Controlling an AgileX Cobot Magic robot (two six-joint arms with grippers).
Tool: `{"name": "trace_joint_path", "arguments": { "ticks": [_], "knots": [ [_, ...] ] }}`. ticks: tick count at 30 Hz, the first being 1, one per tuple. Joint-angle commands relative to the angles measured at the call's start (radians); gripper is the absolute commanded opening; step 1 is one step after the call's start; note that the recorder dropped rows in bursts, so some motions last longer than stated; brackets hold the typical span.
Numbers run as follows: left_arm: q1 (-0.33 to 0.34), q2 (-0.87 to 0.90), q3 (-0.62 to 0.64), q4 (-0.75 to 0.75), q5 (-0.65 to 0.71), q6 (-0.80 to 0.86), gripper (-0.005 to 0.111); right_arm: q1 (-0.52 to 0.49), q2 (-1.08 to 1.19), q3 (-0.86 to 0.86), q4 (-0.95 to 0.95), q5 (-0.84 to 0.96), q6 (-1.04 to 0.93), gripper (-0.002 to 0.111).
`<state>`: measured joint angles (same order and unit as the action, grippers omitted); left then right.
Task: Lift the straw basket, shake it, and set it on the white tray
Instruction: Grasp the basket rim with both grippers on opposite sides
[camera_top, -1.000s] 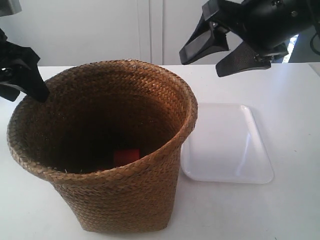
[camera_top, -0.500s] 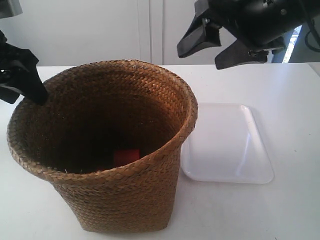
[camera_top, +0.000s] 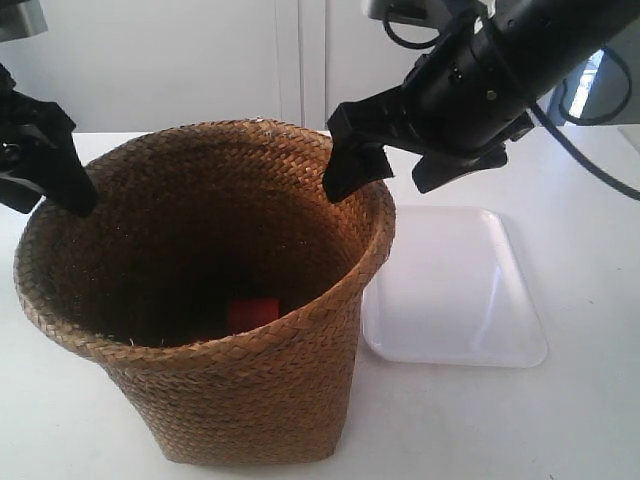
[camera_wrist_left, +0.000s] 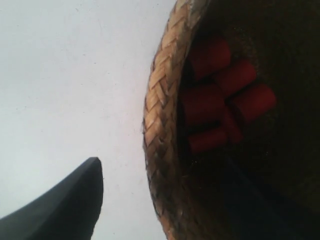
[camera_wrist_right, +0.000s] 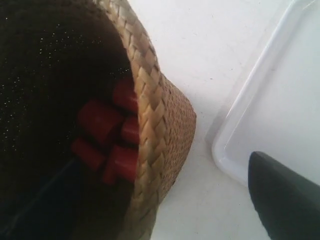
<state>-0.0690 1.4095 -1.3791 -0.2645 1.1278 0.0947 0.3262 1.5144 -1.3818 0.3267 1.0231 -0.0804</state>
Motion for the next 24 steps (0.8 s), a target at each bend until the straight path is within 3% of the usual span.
{"name": "trace_joint_path", "arguments": {
  "ticks": [1,24],
  "knots": [
    [-0.002,-0.003,0.027,-0.035,0.039,0.030,0.070,0.004,0.012,-0.003,-0.015,-0.017,0.005,0.084],
    [-0.002,0.050,0.042,-0.091,0.018,0.045,0.070,0.004,0.083,-0.003,-0.023,-0.024,0.033,0.084]
  ]
}}
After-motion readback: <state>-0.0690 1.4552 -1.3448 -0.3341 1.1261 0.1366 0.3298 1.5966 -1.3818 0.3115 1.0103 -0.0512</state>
